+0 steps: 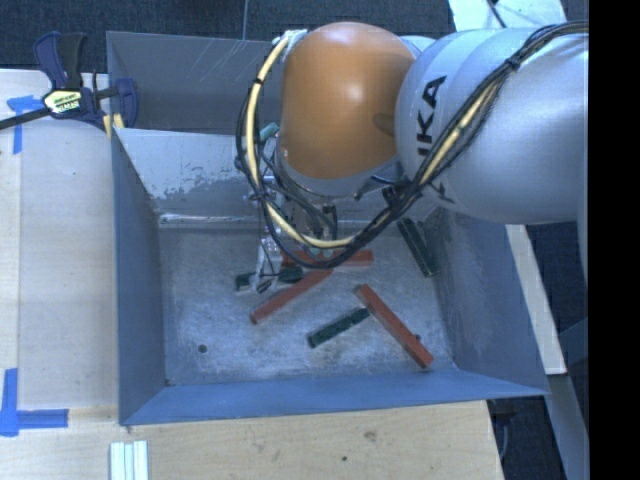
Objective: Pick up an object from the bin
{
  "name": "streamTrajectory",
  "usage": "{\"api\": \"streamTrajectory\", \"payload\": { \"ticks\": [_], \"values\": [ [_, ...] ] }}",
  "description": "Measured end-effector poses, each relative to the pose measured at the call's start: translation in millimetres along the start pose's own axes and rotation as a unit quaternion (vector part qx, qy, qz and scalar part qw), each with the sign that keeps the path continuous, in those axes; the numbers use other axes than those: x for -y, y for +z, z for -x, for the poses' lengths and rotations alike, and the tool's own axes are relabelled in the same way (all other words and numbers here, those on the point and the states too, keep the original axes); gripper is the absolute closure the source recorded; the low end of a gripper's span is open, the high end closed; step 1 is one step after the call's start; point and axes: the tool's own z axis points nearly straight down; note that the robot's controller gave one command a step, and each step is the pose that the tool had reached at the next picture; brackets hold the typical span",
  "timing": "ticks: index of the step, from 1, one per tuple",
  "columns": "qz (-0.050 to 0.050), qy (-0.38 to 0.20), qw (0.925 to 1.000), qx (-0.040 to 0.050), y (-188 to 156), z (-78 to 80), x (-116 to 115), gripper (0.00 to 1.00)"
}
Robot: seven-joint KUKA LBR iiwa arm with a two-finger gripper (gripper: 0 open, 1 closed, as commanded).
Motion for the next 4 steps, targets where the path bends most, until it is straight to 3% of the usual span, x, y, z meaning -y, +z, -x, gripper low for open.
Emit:
{"api": "streamTrajectory", "payload": {
  "ticks": [1,2,3,4],
  "values": [
    [-0.002,0.012,0.9999,-0.0014,101.8,-35.7,112.6,0.0],
    [0.0,-0.043,0.9991,0.0034,165.7,42.8,120.3,0.0],
    [0.001,-0.03,0.9996,0.0024,167.0,6.5,71.1,0.0],
    [0.001,-0.027,0.9996,0.004,166.7,8.6,74.9,1.0]
  ]
}}
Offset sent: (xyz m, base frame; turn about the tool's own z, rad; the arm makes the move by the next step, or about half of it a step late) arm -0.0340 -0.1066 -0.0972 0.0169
